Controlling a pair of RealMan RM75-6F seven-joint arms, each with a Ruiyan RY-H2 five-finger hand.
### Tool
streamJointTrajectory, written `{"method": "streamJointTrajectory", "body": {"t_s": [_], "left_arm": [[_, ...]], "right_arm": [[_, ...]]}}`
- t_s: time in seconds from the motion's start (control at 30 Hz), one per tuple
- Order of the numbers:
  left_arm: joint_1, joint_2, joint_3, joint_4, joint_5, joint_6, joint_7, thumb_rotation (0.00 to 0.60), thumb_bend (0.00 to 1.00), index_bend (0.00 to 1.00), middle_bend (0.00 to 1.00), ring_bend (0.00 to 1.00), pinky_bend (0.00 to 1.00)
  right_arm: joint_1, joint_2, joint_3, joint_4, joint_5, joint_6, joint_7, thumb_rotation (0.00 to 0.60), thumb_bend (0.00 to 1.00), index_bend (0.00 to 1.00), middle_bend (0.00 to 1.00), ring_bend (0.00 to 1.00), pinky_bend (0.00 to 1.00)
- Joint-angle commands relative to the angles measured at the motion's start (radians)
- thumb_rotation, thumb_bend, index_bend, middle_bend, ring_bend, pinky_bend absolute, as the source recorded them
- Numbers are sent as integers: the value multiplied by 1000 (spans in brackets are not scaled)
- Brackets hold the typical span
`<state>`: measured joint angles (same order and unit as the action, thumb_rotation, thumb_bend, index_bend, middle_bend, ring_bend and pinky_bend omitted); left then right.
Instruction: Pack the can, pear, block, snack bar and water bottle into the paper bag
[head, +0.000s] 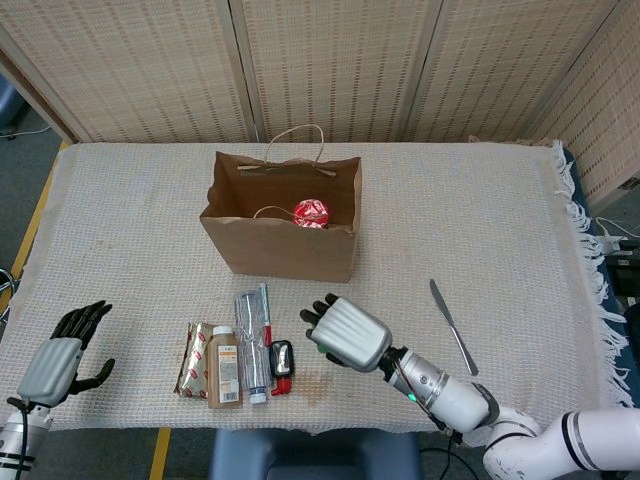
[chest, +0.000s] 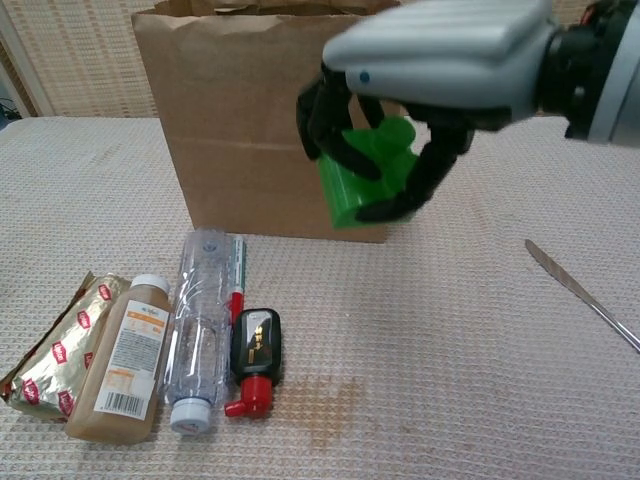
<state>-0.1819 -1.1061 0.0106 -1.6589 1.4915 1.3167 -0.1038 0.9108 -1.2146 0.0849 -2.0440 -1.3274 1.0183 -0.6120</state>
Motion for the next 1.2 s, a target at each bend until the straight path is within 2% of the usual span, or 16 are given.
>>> {"method": "streamJointTrajectory", "body": {"t_s": [0.03,0.2,0.3,0.5,0.8,0.9,0.97,1.03,1.07,1.13,1.2], "left_arm": [[0,0,0,0,1,-1,0,600,372,0,0,0,50],[-2,-1,0,1,2,-2,2,600,372,0,0,0,49],[0,-2,-1,3,3,2,1,600,372,0,0,0,50],[0,3,2,-1,7,1,-10,600,372,0,0,0,49],[1,5,4,-2,13,4,-18,600,372,0,0,0,49],[0,6,3,-2,10,1,-22,600,373,0,0,0,49],[-1,7,2,-1,9,1,-26,600,372,0,0,0,49],[-2,8,2,-1,8,-1,-31,600,372,0,0,0,50],[-2,9,2,0,9,-2,-33,600,372,0,0,0,50],[-2,10,2,0,10,-2,-35,600,372,0,0,0,50],[-2,10,3,0,11,-2,-36,600,372,0,0,0,50]], "right_arm": [[16,16,139,51,40,89,19,600,361,718,552,582,690],[58,-50,263,152,119,167,-25,600,360,711,551,582,690],[88,-101,299,230,174,189,-80,600,360,710,551,582,690],[143,-193,317,394,282,177,-161,600,360,707,551,582,689],[234,-403,348,687,335,175,-130,600,360,666,551,561,676],[249,-457,352,736,350,167,-106,600,335,557,533,472,621],[252,-475,355,743,375,163,-118,600,208,331,403,300,525],[251,-482,366,725,406,165,-128,600,103,131,268,177,436],[250,-482,371,717,412,169,-130,600,72,62,220,140,399],[244,-474,383,693,414,184,-123,600,46,7,165,100,354],[236,-458,396,663,417,197,-116,600,38,0,139,79,325]]}}
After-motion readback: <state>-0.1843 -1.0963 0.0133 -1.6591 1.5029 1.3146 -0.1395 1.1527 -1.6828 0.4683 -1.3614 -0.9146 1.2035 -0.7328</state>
